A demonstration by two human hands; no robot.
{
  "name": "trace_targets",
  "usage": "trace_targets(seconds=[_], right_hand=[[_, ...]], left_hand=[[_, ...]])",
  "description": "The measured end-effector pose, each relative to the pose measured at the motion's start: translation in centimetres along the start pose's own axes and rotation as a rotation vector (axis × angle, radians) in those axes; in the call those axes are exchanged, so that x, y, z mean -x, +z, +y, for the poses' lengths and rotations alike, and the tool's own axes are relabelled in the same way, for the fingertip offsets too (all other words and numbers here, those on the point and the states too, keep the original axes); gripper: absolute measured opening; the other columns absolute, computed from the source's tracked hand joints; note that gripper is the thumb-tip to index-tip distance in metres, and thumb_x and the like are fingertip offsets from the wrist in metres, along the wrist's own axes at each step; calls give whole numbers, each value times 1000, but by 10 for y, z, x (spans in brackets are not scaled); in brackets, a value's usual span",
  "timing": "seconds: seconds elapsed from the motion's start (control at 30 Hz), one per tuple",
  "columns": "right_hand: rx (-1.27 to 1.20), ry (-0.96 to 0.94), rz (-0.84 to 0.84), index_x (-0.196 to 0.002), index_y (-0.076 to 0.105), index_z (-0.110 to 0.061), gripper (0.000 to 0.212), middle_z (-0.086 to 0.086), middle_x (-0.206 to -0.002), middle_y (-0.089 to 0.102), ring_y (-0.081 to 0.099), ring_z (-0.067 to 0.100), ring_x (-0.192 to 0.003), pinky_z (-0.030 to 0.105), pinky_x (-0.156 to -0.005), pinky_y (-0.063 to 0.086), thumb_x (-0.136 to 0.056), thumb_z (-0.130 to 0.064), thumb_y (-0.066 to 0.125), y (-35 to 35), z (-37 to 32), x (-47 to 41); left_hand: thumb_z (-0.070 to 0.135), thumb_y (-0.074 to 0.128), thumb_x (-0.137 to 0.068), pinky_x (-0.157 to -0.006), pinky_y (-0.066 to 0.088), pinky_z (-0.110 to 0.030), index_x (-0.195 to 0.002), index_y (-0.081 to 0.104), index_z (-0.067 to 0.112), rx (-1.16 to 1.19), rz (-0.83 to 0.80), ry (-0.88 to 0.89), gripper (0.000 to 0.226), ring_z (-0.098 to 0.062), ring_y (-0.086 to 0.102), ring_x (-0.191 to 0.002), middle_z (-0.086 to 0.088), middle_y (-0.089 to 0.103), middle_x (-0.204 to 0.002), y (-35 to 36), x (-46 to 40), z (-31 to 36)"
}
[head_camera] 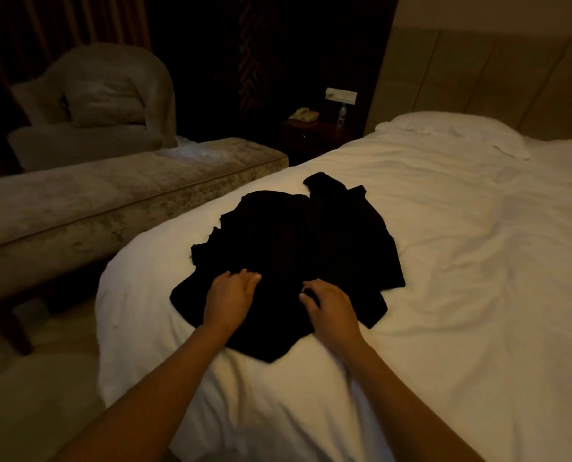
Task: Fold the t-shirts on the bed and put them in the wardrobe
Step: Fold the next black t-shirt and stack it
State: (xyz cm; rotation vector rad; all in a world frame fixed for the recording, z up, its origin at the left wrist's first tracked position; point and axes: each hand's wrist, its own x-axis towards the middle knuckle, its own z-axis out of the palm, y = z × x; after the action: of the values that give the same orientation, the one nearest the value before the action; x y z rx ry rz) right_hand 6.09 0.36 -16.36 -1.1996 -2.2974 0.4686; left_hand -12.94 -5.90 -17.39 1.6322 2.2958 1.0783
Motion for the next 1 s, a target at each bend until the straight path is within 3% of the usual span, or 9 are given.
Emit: trace_targets(seconds=[0.07, 0.17, 0.33, 0.47, 0.57, 0.73, 0.87, 0.93, 1.0], right_hand=[[-154, 47, 19, -100, 63, -15, 16, 5, -97, 68, 63, 24, -94, 37, -82, 47, -100, -26, 53, -7, -5, 9], [-334, 118, 102, -90, 56, -17, 13, 1, -85, 62, 60, 17, -82, 30, -70, 39, -101, -23, 51, -25, -13, 25], [-381, 195, 238, -86, 53, -20, 16, 0, -83, 61, 61, 21, -83, 37, -73, 44, -101, -25, 51, -57, -14, 49], [-419, 208, 316, -84, 55, -15, 17, 1, -79, 59, 58, 19, -78, 27, -68, 37, -100, -19, 52, -96, -16, 69], [-455, 249, 345, -82, 56, -13, 19, 2, -79, 60, 57, 17, -76, 26, -68, 37, -99, -18, 52, -131, -18, 84], [-518, 278, 433, -82, 62, -9, 21, 4, -81, 64, 60, 15, -77, 23, -62, 42, -97, -20, 53, -203, -27, 111], [-466, 233, 527, -81, 65, -9, 21, 3, -79, 65, 61, 13, -75, 23, -62, 43, -95, -23, 59, -268, -41, 131], [-453, 216, 569, -79, 65, -7, 25, 6, -75, 65, 61, 17, -72, 31, -64, 45, -94, -27, 61, -299, -47, 143], [-472, 215, 615, -74, 62, -2, 36, 13, -68, 62, 59, 21, -64, 34, -62, 43, -93, -32, 61, -327, -52, 157]], left_hand=[[47, 37, -102, -72, 51, -46, -68, 56, 8, 122, 25, -25, 55, -28, 62, -71, -12, 64, -71, -4, 8, 9], [29, 45, -104, -62, 44, -41, -59, 38, 16, 349, 49, -60, 47, -21, 52, -57, -9, 50, -58, -9, 22, 30], [25, 45, -104, -59, 42, -28, -62, 46, 14, 675, -10, -89, 43, -4, 53, -55, -2, 52, -59, -15, 52, 81], [22, 44, -104, -75, 53, -30, -86, 67, -2, 782, -35, -32, 38, -14, 69, -81, -12, 71, -85, -27, 67, 130], [30, 43, -104, -79, 55, -31, -91, 69, 1, 813, -130, -15, 42, -13, 70, -83, -10, 73, -89, -47, 80, 172], [54, 47, -96, -92, 50, -47, -99, 64, -7, 702, -473, 161, 63, -31, 67, -95, -22, 68, -101, -80, 101, 236], [53, 60, -89, -75, 50, -33, -84, 69, 8, 572, -718, 251, 47, -23, 66, -76, -9, 69, -82, -106, 117, 289], [39, 67, -90, -67, 46, -21, -78, 70, 14, 534, -722, 310, 28, -11, 63, -67, 2, 67, -71, -121, 124, 313], [29, 70, -89, -70, 49, -22, -88, 72, 3, 589, -696, 327, 26, -13, 66, -72, -6, 71, -78, -135, 130, 337]])
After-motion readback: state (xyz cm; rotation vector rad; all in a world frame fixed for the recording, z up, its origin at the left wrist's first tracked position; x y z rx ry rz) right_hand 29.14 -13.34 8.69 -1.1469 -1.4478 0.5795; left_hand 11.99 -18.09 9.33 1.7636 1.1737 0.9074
